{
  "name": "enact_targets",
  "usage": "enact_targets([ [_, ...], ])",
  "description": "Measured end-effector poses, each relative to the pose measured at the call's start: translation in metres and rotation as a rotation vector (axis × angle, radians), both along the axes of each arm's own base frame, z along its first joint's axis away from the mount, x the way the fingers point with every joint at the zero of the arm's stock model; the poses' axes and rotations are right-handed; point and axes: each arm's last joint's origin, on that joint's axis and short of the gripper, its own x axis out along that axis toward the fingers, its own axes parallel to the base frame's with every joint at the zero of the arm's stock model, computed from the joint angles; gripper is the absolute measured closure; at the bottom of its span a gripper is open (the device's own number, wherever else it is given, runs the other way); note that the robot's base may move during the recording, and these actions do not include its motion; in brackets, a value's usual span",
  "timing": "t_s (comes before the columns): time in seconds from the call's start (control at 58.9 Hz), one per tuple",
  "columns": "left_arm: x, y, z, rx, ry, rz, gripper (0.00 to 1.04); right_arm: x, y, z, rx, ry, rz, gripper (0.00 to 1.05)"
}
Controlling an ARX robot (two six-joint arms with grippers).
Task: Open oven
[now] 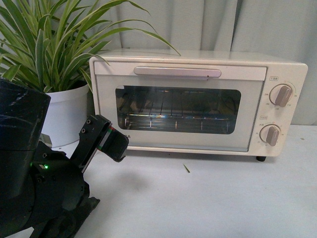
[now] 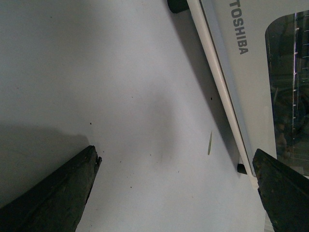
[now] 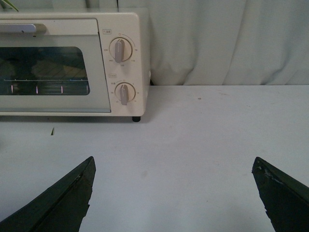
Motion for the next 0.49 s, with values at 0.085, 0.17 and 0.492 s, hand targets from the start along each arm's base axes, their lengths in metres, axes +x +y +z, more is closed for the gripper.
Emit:
enact_targets([
  [0.085,0.0,0.0,-0.001,0.001,0.002,0.001,0.07,0.001,0.0,0.0,0.017,0.004,0.04,0.09],
  [0.17,0.0,0.0,-0.001,0.002,0.003,0.002,0.07,0.004,0.003,0.002,0.092,0.032,0.242,0.09],
  [0.492,0.001,0.003,-0.001,0.0,0.003,0.01,0.07,0.055,0.032,0.068,0.077,0.05,0.289,0.09],
])
